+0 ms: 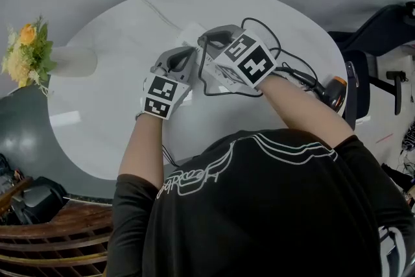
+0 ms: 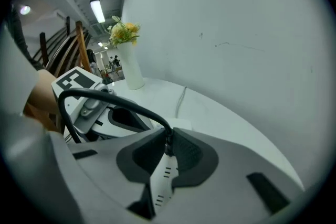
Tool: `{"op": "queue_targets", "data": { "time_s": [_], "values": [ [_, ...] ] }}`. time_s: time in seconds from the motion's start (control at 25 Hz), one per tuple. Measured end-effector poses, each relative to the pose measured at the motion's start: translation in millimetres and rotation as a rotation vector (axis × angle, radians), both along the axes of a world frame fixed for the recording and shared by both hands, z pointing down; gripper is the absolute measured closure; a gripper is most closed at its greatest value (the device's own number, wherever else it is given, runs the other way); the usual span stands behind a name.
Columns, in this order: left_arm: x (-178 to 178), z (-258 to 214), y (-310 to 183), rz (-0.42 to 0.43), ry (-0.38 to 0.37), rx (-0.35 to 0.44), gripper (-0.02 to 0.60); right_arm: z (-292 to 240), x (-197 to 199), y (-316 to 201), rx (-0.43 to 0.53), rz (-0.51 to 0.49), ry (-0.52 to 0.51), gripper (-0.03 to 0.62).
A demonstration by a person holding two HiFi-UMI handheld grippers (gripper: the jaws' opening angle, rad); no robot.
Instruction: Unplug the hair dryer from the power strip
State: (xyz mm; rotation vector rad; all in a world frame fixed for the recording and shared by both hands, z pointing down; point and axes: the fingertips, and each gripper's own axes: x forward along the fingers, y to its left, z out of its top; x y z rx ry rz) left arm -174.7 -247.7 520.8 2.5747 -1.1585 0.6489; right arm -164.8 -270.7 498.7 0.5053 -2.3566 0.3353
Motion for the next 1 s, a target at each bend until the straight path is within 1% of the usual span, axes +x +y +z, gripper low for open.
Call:
{"op": "queue_targets", "data": {
  "time_s": [0.08,0.12,0.28,0.36,0.44,0.6,0.64,0.68,0.8,0.88,1.0],
  "values": [
    [0.0,-0.2,0.3,0.0,0.003,0.0,0.58,-1.0,-1.3,1.9,0.036,-0.023,0.021,0.568],
    [-0.3,-0.1,0.4,0.0,0.005,-0.002,0.58,-0.9,-1.0,1.6,0.03,-0.024,0.015,0.568],
    [-0.5,0.7,0.0,0.002,0.007,-0.009,0.58,0.5,5.2,-3.9,-0.074,0.038,-0.056,0.568],
    [-0.1,1.1,-0.5,0.002,0.006,-0.009,0.58,0.7,6.3,-4.9,-0.088,0.058,-0.064,0.568],
    [0.1,1.0,-0.7,0.002,0.006,-0.008,0.58,0.1,5.2,-3.9,-0.068,0.064,-0.049,0.568],
    [-0.1,0.2,-0.1,0.001,0.01,-0.007,0.58,-3.5,-1.3,2.6,0.051,0.005,0.035,0.568],
    [-0.1,0.2,0.0,0.003,0.014,-0.011,0.58,-3.8,-1.0,2.5,0.053,-0.002,0.034,0.568],
    [-0.2,0.4,0.0,0.006,0.018,-0.017,0.58,-3.5,0.3,1.3,0.034,0.004,0.018,0.568],
    [0.4,0.8,-0.7,0.012,0.019,-0.023,0.58,-3.0,6.6,-3.1,-0.049,0.053,-0.037,0.568],
    [1.8,0.8,-1.1,0.012,0.017,-0.018,0.58,-3.7,7.9,-2.9,-0.041,0.065,-0.031,0.568],
    [2.3,0.3,-1.3,0.014,0.018,-0.016,0.58,-5.8,3.4,1.5,0.022,0.038,0.007,0.568]
  ]
}}
